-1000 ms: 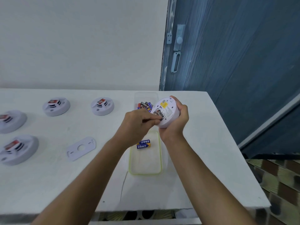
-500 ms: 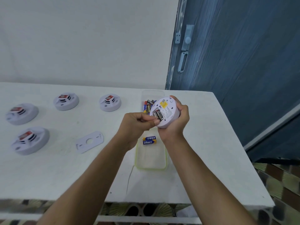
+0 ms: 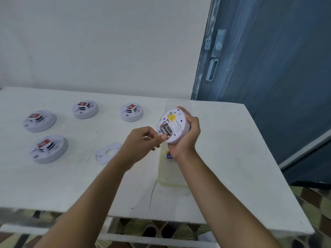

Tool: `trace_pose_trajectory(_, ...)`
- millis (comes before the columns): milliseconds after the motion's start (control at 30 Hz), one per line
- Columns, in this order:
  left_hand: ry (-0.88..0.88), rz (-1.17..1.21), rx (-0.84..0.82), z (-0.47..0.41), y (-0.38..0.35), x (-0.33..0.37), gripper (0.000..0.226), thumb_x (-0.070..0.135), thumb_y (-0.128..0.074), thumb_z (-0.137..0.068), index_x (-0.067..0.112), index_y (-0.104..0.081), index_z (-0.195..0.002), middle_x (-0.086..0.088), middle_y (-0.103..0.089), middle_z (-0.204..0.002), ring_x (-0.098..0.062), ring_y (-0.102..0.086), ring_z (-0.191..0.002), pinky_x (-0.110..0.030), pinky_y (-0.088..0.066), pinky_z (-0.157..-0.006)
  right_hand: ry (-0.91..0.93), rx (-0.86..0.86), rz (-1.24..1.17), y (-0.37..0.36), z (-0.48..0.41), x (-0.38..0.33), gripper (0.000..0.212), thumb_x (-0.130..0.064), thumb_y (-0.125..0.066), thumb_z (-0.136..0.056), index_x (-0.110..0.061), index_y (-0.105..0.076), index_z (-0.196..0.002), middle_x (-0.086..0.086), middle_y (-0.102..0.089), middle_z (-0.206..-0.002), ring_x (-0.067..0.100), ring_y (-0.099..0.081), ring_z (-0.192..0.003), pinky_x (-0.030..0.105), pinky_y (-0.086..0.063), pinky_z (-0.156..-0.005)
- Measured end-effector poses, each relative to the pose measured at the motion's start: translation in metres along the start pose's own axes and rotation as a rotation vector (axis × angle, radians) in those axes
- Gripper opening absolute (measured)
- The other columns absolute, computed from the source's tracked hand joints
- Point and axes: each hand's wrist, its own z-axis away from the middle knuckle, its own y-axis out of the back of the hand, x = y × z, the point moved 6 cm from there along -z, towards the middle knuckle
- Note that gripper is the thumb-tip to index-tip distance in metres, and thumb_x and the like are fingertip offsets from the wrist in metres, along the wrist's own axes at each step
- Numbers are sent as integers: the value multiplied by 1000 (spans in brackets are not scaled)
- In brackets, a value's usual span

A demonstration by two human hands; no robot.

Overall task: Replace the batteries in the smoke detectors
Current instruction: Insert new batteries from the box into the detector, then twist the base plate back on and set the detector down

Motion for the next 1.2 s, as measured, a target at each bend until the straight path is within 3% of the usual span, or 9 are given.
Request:
trace_pose_trajectory(100, -4, -366, -30, 0, 31, -7, 24, 47, -70, -84, 23, -69, -81, 6, -72, -74, -7, -63, -70, -29, -50, -67, -54, 22, -5, -4, 1, 19, 40, -36, -55, -71, -17, -70, -103, 7, -66, -94, 31, -59, -94, 43, -47, -83)
trace_pose_trajectory(167, 25, -603, -128, 1, 52, -19, 18, 48, -68, -84, 31, -67, -91, 13, -69, -90, -7, -61, -86, -27, -47, -75, -72, 20, -18, -4, 1, 31, 35, -35, -57, -72, -18, -72, -98, 5, -68, -91, 30, -60, -94, 46, -46, -86)
trace_pose_trajectory(233, 97, -823, -233, 3, 69, -39, 34, 50, -69, -82, 38, -61, -112, 11, -57, -115, -14, -53, -110, -32, -44, -92, -96, 8, -19, -5, 2, 42, 32, -35, -58, -74, -19, -74, -96, 5, -68, -91, 31, -59, -94, 48, -45, -87)
trace_pose_trajectory(300, 167, -963, -195, 5, 89, -55, 60, 54, -70, -79, 41, -48, -133, 4, -43, -136, -23, -37, -128, -41, -36, -103, -124, 0, -14, -8, 3, 52, 33, -36, -58, -75, -19, -73, -100, 5, -69, -90, 31, -60, -92, 49, -45, -87)
trace_pose_trajectory(433, 248, -1084, -95, 9, 109, -75, 79, 57, -64, -83, 30, -32, -149, -3, -33, -150, -29, -30, -135, -45, -30, -106, -170, -8, -29, -15, 4, 67, 42, -38, -58, -71, -18, -72, -105, 8, -69, -94, 33, -60, -94, 51, -45, -88)
trace_pose_trajectory(700, 88, -1062, -17, 14, 119, -82, 51, 60, -61, -84, 25, -65, -120, -3, -64, -109, -25, -53, -102, -38, -47, -87, -202, -22, -16, -22, 5, 89, 41, -40, -54, -79, -19, -69, -111, 12, -66, -104, 35, -60, -97, 58, -45, -97)
trace_pose_trajectory(833, 39, -1038, 78, 18, 121, -81, 44, 60, -65, -79, 32, -70, -113, 7, -70, -106, -21, -55, -100, -33, -47, -79, -208, -41, -20, -29, 7, 93, 42, -39, -55, -75, -19, -70, -109, 11, -66, -100, 33, -60, -92, 52, -45, -88)
trace_pose_trajectory(967, -29, -989, 173, 18, 120, -81, 44, 57, -70, -73, 24, -72, -102, 3, -70, -96, -23, -55, -92, -32, -47, -74, -194, -31, -14, -31, 7, 96, 44, -38, -55, -74, -18, -70, -109, 10, -66, -99, 33, -60, -92, 51, -45, -86)
trace_pose_trajectory(1200, 30, -329, 400, 20, 122, -61, 41, 52, -62, -82, 28, -68, -114, 15, -68, -101, -7, -62, -93, -26, -47, -83, -192, 4, -29, -28, 8, 92, 36, -35, -45, -92, -19, -69, -112, 9, -67, -100, 31, -61, -91, 46, -47, -83)
